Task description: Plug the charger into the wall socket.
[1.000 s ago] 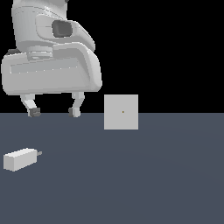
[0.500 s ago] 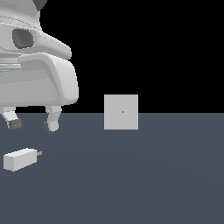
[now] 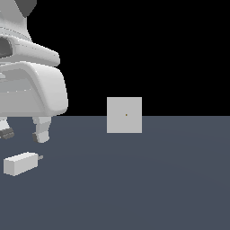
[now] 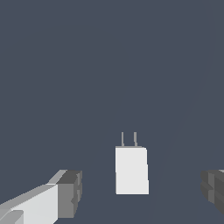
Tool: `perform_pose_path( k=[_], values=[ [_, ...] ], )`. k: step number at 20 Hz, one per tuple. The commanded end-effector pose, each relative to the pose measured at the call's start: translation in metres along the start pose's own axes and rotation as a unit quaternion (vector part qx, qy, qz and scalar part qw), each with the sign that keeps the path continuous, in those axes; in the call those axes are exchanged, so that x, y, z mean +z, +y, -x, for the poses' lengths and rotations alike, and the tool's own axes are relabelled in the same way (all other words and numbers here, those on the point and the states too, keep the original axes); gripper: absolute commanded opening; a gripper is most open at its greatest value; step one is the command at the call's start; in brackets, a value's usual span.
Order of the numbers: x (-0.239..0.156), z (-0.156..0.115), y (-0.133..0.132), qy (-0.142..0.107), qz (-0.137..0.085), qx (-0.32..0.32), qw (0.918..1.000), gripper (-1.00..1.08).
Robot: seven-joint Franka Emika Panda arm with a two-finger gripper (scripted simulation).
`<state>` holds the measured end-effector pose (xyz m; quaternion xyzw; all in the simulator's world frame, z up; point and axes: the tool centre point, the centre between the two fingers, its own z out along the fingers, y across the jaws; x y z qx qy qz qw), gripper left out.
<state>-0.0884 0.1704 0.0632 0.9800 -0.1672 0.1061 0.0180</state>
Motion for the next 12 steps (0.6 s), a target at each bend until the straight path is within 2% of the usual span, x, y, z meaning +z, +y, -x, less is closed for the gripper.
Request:
perform_pose_path(
  k=[1, 12],
  values=[
    [0.001, 0.001, -0.001, 0.001, 0.0, 0.002, 1.0, 1.0],
    [0.021, 0.006, -0.001, 0.001, 0.0, 0.001, 1.0, 1.0]
  ],
)
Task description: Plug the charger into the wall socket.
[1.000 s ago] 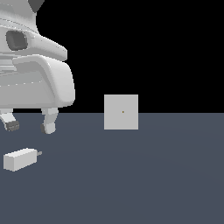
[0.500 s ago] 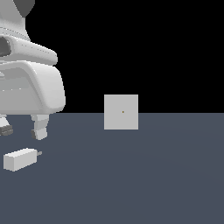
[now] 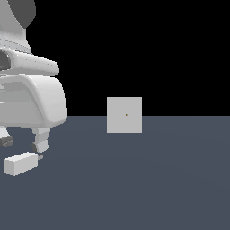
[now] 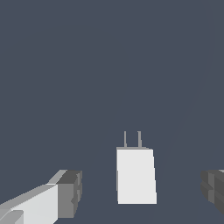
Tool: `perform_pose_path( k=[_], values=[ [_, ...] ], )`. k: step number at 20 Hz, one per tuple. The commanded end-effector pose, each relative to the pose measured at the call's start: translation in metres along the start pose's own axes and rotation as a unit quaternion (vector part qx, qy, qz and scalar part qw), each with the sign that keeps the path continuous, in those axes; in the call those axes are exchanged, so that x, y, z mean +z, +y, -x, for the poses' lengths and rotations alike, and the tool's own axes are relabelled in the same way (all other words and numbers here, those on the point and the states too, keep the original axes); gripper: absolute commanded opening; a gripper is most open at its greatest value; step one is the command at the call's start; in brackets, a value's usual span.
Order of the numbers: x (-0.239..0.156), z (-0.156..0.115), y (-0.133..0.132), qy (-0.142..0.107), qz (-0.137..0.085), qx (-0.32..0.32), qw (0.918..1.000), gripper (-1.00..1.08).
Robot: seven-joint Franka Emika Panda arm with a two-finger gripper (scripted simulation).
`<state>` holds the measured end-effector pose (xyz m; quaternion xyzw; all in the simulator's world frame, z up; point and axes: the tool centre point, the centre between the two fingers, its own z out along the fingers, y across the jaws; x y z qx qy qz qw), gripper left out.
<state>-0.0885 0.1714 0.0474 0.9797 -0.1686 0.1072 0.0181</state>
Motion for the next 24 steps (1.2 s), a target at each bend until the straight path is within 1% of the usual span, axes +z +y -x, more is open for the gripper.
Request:
perform_pose_path(
  k=[1, 6, 11, 12, 24],
  values=[
    [0.011, 0.003, 0.0, 0.0, 0.0, 0.0, 1.0, 1.0],
    [0.029, 0.007, 0.0, 0.0, 0.0, 0.001, 1.0, 1.0],
    [0.035, 0.008, 0.0, 0.0, 0.0, 0.001, 1.0, 1.0],
    [0.035, 0.008, 0.0, 0.0, 0.0, 0.001, 1.0, -1.0],
    [0.034, 0.007, 0.001, 0.0, 0.0, 0.0, 1.0, -1.0]
  ],
)
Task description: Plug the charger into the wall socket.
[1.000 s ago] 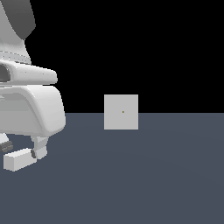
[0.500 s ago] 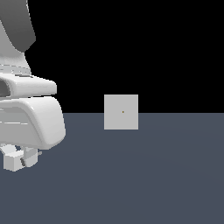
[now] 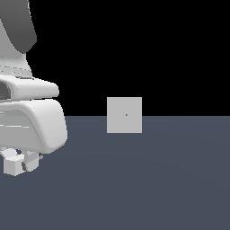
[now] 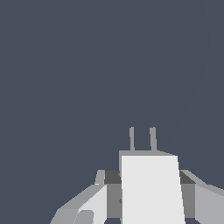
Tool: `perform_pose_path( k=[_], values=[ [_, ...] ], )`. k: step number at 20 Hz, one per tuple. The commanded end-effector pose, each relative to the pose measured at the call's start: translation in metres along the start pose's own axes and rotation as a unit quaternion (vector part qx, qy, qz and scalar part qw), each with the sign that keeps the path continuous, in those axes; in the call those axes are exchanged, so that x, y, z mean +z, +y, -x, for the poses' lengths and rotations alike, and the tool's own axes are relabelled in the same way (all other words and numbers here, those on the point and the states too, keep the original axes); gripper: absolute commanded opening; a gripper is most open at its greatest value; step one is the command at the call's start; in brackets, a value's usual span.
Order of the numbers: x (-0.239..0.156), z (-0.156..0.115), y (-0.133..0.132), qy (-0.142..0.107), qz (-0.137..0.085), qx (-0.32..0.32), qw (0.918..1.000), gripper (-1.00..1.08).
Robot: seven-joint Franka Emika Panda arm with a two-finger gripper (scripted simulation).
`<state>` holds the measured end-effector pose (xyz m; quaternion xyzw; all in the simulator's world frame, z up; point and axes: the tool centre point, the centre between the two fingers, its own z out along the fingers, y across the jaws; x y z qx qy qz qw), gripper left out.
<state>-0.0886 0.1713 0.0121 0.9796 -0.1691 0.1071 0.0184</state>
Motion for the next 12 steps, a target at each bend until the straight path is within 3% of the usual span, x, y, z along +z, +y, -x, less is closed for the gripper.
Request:
perform_pose_path(
  k=[1, 12],
  values=[
    [-0.001, -0.001, 0.002, 0.0, 0.0, -0.001, 1.0, -1.0],
    [-0.013, -0.016, 0.036, 0.001, -0.008, -0.037, 0.9993, -1.0]
  ],
)
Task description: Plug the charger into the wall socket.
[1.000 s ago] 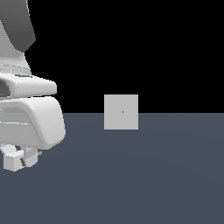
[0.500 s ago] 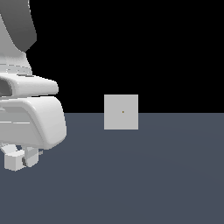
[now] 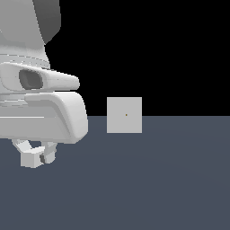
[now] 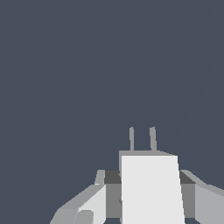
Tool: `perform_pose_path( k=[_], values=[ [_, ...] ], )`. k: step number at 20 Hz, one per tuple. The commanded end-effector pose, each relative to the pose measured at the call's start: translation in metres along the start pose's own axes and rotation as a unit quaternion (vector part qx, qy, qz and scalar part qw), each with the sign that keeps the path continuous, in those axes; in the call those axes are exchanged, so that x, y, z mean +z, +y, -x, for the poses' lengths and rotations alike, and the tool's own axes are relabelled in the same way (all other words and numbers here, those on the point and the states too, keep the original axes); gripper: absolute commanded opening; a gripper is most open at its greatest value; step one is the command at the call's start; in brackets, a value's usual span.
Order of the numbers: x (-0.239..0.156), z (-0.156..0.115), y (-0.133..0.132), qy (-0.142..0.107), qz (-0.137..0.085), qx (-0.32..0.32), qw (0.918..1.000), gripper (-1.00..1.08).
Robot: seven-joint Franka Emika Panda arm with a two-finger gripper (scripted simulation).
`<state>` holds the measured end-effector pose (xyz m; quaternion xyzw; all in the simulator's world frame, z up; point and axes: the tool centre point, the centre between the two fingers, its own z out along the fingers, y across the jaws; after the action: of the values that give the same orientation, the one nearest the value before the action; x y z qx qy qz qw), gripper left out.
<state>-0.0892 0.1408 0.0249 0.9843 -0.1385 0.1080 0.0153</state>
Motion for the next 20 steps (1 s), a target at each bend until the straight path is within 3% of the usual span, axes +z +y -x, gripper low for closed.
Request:
perform_pose_path(
  k=[1, 20],
  values=[
    [-0.004, -0.005, 0.012, 0.001, -0.003, -0.012, 0.9999, -1.0],
    [-0.038, -0.06, 0.107, 0.002, -0.025, -0.115, 0.9931, -1.0]
  ],
)
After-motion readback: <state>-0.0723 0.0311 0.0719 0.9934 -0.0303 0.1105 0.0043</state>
